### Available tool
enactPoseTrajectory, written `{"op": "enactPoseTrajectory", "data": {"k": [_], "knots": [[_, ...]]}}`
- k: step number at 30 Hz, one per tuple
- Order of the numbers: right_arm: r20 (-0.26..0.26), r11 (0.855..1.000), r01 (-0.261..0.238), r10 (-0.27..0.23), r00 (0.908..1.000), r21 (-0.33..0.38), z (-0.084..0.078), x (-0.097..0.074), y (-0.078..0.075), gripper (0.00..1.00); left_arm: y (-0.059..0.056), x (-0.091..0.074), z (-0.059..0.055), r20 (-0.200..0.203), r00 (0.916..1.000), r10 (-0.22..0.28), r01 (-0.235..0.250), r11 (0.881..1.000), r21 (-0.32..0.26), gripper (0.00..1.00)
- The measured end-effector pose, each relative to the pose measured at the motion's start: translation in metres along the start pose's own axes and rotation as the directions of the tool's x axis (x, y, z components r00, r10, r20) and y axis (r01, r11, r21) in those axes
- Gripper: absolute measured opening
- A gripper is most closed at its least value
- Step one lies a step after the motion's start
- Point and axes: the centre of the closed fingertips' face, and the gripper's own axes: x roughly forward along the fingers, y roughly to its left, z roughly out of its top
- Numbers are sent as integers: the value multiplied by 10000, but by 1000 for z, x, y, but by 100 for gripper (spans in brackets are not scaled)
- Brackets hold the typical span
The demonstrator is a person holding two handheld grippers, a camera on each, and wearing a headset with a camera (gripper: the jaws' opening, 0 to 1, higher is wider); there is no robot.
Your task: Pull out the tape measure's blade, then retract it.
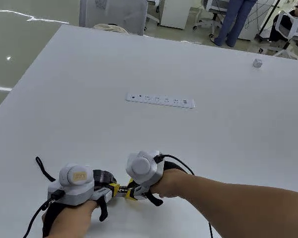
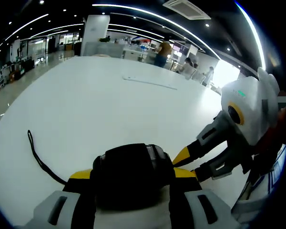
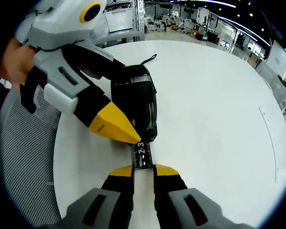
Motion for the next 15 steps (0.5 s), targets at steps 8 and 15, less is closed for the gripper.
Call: {"op": "enactPoseTrajectory", "data": {"k": [8, 15], "knots": [[-214, 10000, 64, -64, 9998, -21, 3, 2, 0, 14, 0, 0, 0, -2, 10000, 5, -5, 10000, -30, 59], [-55, 10000, 81, -80, 10000, 39, 5, 4, -1, 14, 0, 0, 0, -22, 10000, -11, 10, 10000, -49, 59]]}}
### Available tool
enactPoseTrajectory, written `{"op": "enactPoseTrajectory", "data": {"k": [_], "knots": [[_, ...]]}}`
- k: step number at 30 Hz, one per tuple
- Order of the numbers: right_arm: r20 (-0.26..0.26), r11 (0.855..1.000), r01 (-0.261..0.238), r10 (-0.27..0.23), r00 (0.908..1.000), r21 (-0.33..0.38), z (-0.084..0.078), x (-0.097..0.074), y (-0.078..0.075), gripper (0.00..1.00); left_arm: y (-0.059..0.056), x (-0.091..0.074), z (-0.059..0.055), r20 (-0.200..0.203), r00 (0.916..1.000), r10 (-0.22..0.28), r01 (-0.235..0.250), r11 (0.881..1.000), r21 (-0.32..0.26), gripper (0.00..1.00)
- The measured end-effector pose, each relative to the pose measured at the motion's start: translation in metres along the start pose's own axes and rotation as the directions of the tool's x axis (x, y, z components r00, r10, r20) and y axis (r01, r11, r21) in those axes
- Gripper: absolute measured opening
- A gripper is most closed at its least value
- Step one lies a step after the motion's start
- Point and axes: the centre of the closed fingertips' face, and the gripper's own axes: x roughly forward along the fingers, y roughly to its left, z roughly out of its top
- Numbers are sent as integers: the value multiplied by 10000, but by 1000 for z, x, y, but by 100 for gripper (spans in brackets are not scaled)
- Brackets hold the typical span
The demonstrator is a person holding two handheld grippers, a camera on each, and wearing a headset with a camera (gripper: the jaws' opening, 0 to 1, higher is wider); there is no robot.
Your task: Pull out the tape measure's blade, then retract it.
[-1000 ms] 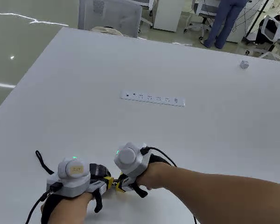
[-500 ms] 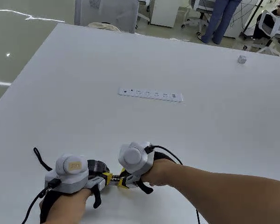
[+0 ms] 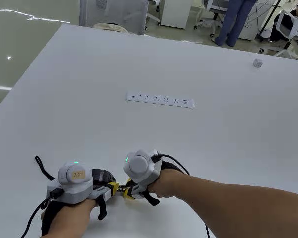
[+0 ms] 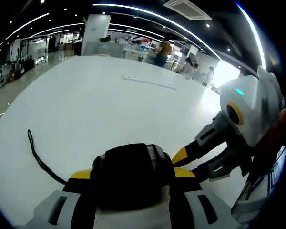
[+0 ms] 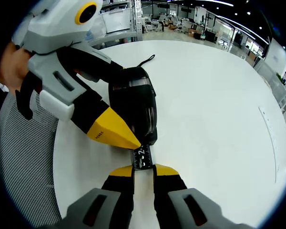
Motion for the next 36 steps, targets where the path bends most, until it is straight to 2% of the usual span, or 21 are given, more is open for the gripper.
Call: {"op": "enactPoseTrajectory", "data": {"k": [14, 36], "knots": [[300, 9999, -84, 86, 9995, -74, 7, 3, 0, 14, 0, 0, -1, -46, 10000, -75, 74, 9999, -126, 59], [751, 9998, -132, 143, 9971, -149, 20, 10, 4, 14, 0, -2, -1, -160, 9985, -516, 509, 9979, -400, 59]]}}
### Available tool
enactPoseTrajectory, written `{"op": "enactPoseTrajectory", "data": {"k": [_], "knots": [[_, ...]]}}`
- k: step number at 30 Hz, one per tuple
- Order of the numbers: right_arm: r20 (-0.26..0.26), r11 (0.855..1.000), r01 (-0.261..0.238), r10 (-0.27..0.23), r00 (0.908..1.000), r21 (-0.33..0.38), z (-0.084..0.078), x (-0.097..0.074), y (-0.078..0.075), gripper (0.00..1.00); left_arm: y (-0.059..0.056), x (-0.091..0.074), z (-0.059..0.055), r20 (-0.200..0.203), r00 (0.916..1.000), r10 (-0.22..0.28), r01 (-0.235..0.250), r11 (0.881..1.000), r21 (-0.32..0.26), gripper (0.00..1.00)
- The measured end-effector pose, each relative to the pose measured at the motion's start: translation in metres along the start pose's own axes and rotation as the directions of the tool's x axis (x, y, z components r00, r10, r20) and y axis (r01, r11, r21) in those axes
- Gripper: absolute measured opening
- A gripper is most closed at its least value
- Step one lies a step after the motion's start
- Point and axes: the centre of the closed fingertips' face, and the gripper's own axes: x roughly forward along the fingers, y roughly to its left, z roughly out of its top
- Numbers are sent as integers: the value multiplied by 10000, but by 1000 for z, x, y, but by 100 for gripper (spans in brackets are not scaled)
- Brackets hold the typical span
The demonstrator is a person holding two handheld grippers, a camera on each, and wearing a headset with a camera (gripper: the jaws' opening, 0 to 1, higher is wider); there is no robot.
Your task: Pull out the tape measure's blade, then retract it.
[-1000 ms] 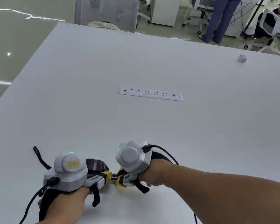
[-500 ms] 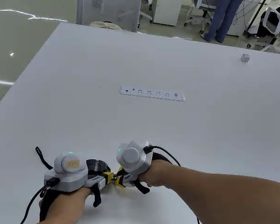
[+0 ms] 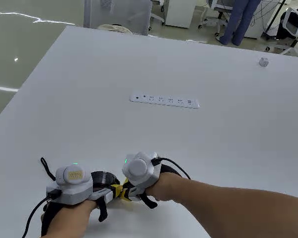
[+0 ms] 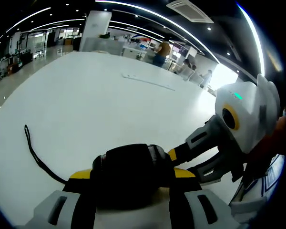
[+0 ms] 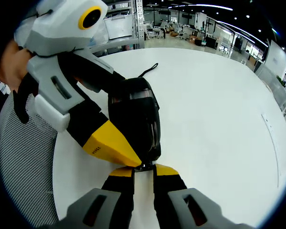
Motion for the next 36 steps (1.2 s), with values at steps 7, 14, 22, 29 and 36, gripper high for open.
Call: {"op": "enactPoseTrajectory", "data": {"k": [7, 14, 22, 29, 36], "knots": [[48, 10000, 4, -4, 10000, -6, 0, 0, 0, 15, -1, 0, 0, -19, 10000, 6, -6, 10000, 6, 59], [384, 9976, 572, -587, 9975, 385, -4, -4, -7, 26, -1, 0, 0, -54, 10000, 31, -31, 10000, 29, 59], [371, 9973, 729, -726, 9967, -62, -22, -19, 4, 39, -1, 0, -2, -208, 9997, 84, -79, 9997, 239, 60], [1266, 9819, 1318, -1492, 9807, 1360, -28, -42, 6, 52, -9, -13, -1, 106, 9976, -682, 651, 9810, 1829, 73], [1726, 9386, 1874, -2438, 9543, 2896, -44, -70, 10, 71, -13, -31, 2, 261, 9731, -2291, 2202, 9569, 1894, 84]]}}
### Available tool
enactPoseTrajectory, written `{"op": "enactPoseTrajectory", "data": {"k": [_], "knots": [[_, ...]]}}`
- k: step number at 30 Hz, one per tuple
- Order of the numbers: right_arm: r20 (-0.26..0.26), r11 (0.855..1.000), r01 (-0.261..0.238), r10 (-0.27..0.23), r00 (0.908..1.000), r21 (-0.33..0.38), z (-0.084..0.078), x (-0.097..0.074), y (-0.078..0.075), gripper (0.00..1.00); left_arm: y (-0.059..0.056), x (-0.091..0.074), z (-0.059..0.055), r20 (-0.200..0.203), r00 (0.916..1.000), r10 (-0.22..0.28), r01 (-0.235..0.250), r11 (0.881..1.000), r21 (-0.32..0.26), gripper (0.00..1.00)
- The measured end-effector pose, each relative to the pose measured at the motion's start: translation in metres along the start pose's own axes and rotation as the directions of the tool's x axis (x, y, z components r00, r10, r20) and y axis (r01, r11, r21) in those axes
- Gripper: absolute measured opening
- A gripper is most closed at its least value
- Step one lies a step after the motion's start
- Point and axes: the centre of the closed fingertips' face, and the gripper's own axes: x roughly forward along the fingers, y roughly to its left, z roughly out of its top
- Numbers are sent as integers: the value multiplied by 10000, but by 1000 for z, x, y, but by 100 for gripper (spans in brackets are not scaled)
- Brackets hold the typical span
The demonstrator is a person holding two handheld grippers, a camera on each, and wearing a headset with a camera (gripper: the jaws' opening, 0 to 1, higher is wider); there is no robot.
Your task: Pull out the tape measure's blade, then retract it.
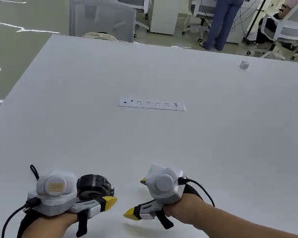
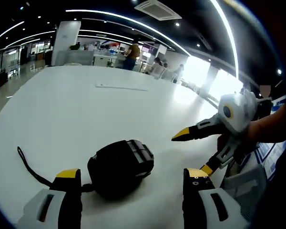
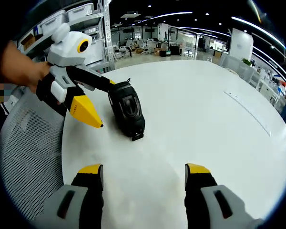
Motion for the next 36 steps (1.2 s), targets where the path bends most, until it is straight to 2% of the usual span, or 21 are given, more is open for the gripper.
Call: {"op": "enactPoseTrajectory", "data": {"k": [1, 4, 6, 8, 12, 15, 19, 22, 24, 26, 29, 31, 33, 36], "knots": [[158, 9996, 197, -200, 9997, 201, -2, -7, -2, 73, 0, -4, 1, 110, 9996, -250, 250, 9997, -25, 86], [416, 9958, 633, -662, 9969, 666, -8, -25, -7, 77, 9, -16, 4, 483, 9985, -264, 250, 9992, 304, 92], [667, 9912, 959, -1022, 9925, 907, -13, -39, -10, 79, 17, -25, 2, 463, 9986, -244, 228, 9992, 335, 98], [977, 9833, 1252, -1386, 9855, 1320, -19, -53, -12, 80, 23, -36, 0, 515, 9980, -364, 328, 9972, 676, 98], [1039, 9706, 1588, -1794, 9783, 1806, -38, -75, -14, 84, 29, -55, -2, 462, 9981, -418, 360, 9923, 1183, 100], [1223, 9519, 1940, -2274, 9661, 2374, -51, -95, -19, 88, 34, -72, -4, 611, 9975, -340, 266, 9927, 1180, 100], [1218, 9422, 2145, -2518, 9601, 2572, -65, -116, -19, 93, 47, -90, -1, 844, 9962, -209, 128, 9954, 952, 100], [1070, 9443, 2351, -2648, 9584, 2304, -76, -132, -17, 100, 57, -101, -1, 997, 9950, -100, 12, 9961, 882, 100], [1085, 9389, 2460, -2780, 9544, 2408, -80, -144, -17, 100, 61, -109, -5, 989, 9950, -112, 34, 9969, 787, 100], [1169, 9270, 2656, -3042, 9454, 2649, -83, -158, -20, 100, 63, -119, -8, 937, 9956, -48, -35, 9961, 886, 100], [1221, 9203, 2697, -3135, 9417, 2834, -90, -170, -22, 100, 61, -132, -5, 1393, 9900, -231, 40, 9907, 1362, 100], [1107, 9148, 2859, -3278, 9383, 2851, -98, -176, -24, 100, 65, -139, -7, 1388, 9901, -229, 50, 9918, 1280, 100], [1118, 9095, 2982, -3416, 9332, 2897, -99, -184, -25, 100, 72, -144, -9, 1397, 9901, -148, 20, 9958, 912, 100], [1199, 9042, 3074, -3546, 9273, 2967, -99, -194, -26, 100, 82, -154, -6, 1614, 9869, 51, -192, 9962, 855, 100]]}}
